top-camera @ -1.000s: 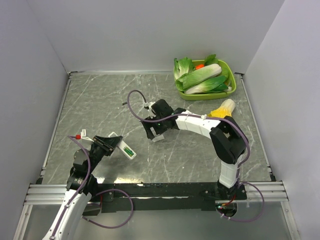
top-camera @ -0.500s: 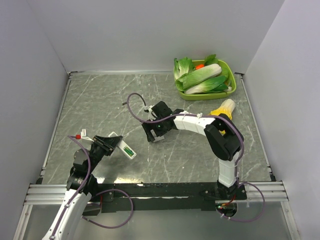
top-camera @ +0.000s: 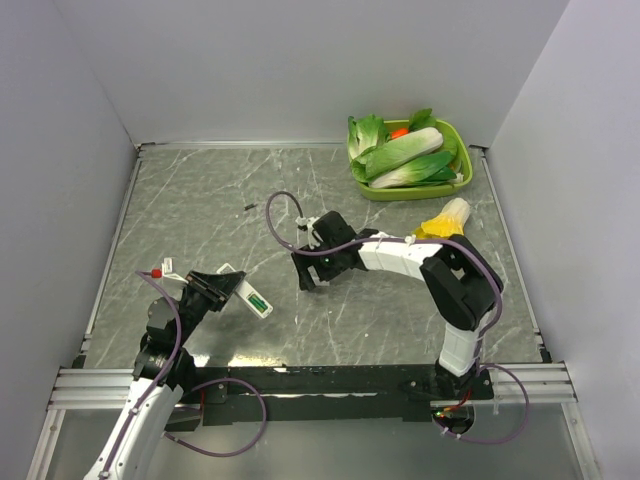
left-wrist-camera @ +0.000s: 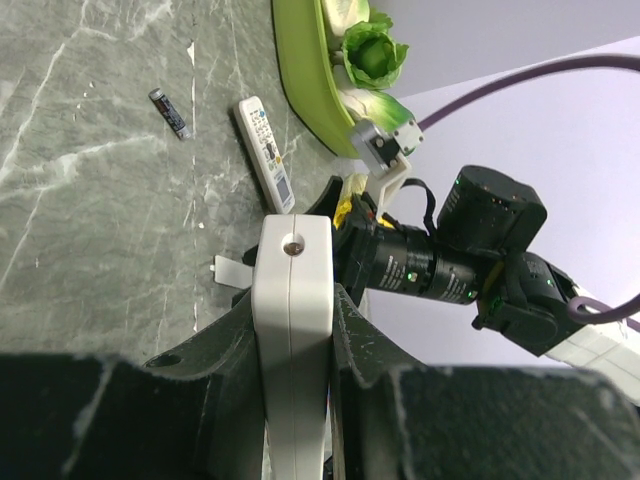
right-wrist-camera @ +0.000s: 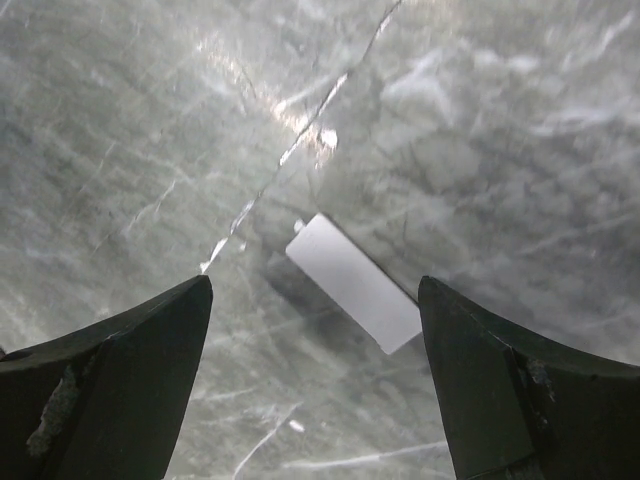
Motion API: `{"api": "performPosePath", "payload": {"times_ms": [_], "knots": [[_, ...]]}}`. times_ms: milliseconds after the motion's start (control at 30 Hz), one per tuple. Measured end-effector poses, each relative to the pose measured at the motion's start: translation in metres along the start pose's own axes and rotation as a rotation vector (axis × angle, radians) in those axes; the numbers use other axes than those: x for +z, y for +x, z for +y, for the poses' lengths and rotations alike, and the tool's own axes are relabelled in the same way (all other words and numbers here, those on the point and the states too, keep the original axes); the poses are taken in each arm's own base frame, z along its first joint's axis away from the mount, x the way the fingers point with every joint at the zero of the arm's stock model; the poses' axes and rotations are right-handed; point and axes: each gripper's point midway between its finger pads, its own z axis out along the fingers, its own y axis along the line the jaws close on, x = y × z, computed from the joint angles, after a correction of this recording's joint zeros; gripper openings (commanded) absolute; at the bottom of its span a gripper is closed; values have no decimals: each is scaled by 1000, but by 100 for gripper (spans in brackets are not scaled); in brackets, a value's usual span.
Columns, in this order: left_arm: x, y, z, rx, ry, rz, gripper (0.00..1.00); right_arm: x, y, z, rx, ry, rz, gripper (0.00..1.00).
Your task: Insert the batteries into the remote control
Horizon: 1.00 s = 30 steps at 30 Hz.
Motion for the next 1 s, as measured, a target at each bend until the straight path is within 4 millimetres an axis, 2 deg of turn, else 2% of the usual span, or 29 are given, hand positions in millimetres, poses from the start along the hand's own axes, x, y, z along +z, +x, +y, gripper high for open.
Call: {"api": "performPosePath", "payload": {"times_ms": [300, 500, 833, 1000], "knots": [[0, 0, 0, -2, 0, 0, 2, -8, 14, 3, 48, -12, -3, 91], [0, 0, 0, -3, 1, 1, 2, -9, 18, 5, 25, -4, 13, 89], [0, 0, 0, -3, 1, 1, 2, -13, 35, 14, -21, 36, 91, 88], [0, 0, 0, -3, 1, 1, 2, -17, 42, 8, -45, 93, 123, 87]]}}
